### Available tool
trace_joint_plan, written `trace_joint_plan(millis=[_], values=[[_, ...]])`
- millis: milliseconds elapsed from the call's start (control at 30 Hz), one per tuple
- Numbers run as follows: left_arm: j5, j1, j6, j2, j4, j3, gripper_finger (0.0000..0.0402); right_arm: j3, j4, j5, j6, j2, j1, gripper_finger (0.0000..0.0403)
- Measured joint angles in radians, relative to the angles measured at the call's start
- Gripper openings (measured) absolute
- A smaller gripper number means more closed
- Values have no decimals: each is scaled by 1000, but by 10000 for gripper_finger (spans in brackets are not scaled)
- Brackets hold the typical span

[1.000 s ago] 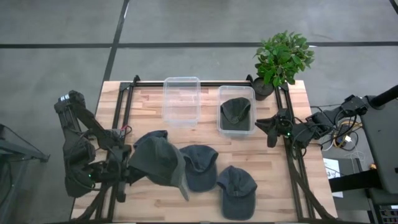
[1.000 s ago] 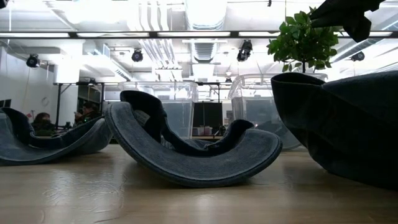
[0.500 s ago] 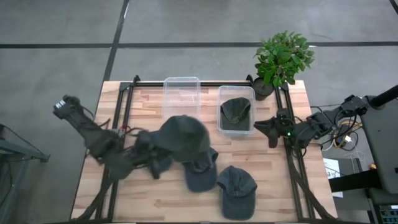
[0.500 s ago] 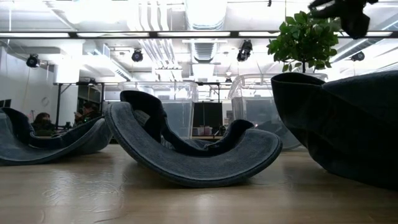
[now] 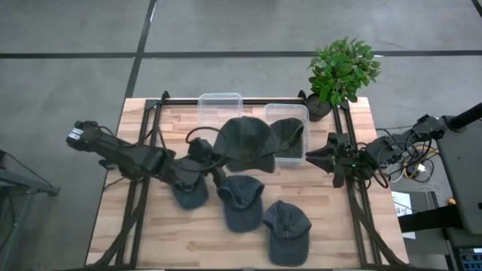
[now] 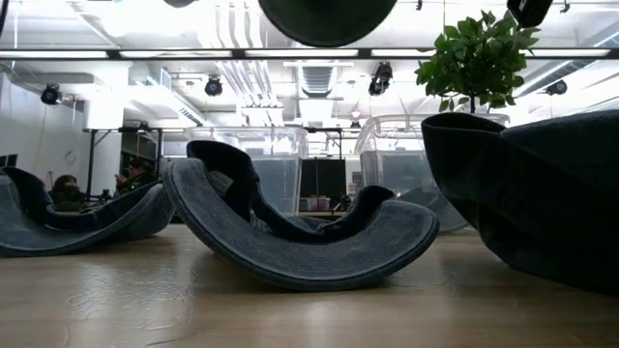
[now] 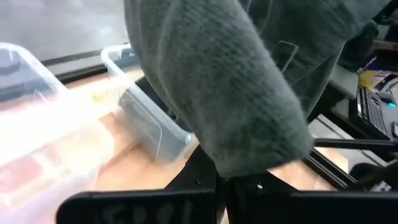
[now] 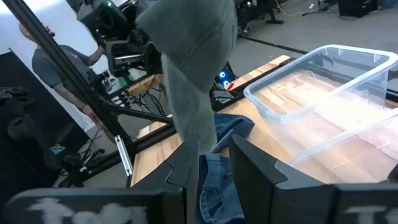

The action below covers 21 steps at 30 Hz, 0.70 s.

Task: Pick & Place hat
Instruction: Put the green cap into the right transparent bin

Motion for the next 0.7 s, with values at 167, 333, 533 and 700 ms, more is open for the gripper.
trace_joint_plan(millis=[167, 333, 533, 700], values=[[1, 41, 87, 14, 107, 1, 2, 0, 55, 0, -44, 48, 0, 91], [1, 77, 169, 25, 173, 7, 2, 0, 141, 13, -130, 110, -4, 122], [-1, 119, 252, 46, 180, 39, 2, 12, 240, 101, -268, 171, -5, 169], [-15, 151, 338, 66, 187, 66, 2, 56, 263, 195, -401, 215, -5, 191]])
